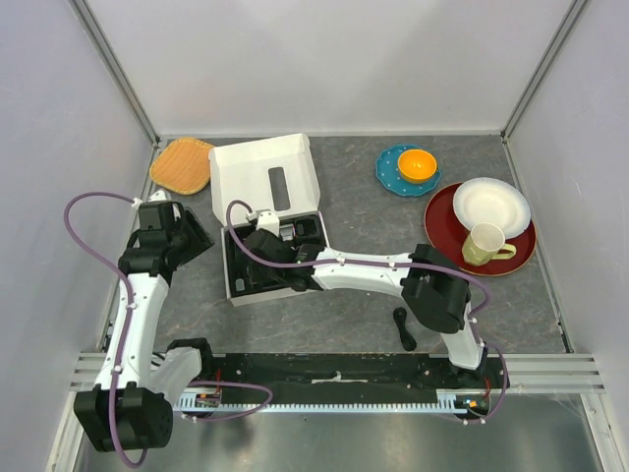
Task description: Sort the hair-cutting tools
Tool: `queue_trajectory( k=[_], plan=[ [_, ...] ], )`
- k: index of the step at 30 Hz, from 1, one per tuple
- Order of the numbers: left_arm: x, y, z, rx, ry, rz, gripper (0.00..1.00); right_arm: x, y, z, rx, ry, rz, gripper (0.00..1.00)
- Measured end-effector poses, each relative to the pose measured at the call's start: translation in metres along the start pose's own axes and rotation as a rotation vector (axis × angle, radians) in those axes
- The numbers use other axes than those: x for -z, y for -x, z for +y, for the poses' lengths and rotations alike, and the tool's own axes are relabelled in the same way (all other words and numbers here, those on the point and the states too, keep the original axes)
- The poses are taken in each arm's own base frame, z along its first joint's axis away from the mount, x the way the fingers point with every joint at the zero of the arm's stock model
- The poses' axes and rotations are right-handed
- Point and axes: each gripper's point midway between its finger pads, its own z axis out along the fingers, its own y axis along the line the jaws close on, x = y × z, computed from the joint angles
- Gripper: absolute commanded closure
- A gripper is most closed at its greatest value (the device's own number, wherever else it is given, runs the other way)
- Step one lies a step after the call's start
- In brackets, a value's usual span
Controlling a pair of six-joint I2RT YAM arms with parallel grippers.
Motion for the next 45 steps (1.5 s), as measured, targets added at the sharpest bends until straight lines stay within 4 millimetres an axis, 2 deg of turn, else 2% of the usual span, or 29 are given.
queue_trajectory(
  k=[8, 18, 27, 45],
  plan=[
    [0.016, 0.013, 0.014, -0.005, 0.063, -0.11, 0.36, -0.016, -0.002, -0.007, 0.01, -0.053, -0.04, 1.0],
    [0.015, 0.011, 0.015, -0.009, 0.069, -0.1, 0.37, -0.021, 0.004, -0.007, 0.011, -0.066, -0.073, 1.0],
    [0.015, 0.011, 0.016, -0.01, 0.07, -0.1, 0.37, -0.03, -0.007, -0.012, 0.029, -0.087, -0.049, 1.0],
    [0.014, 0.009, 0.016, -0.011, 0.071, -0.096, 0.37, -0.028, -0.017, -0.012, 0.081, -0.152, -0.008, 1.0]
  ],
)
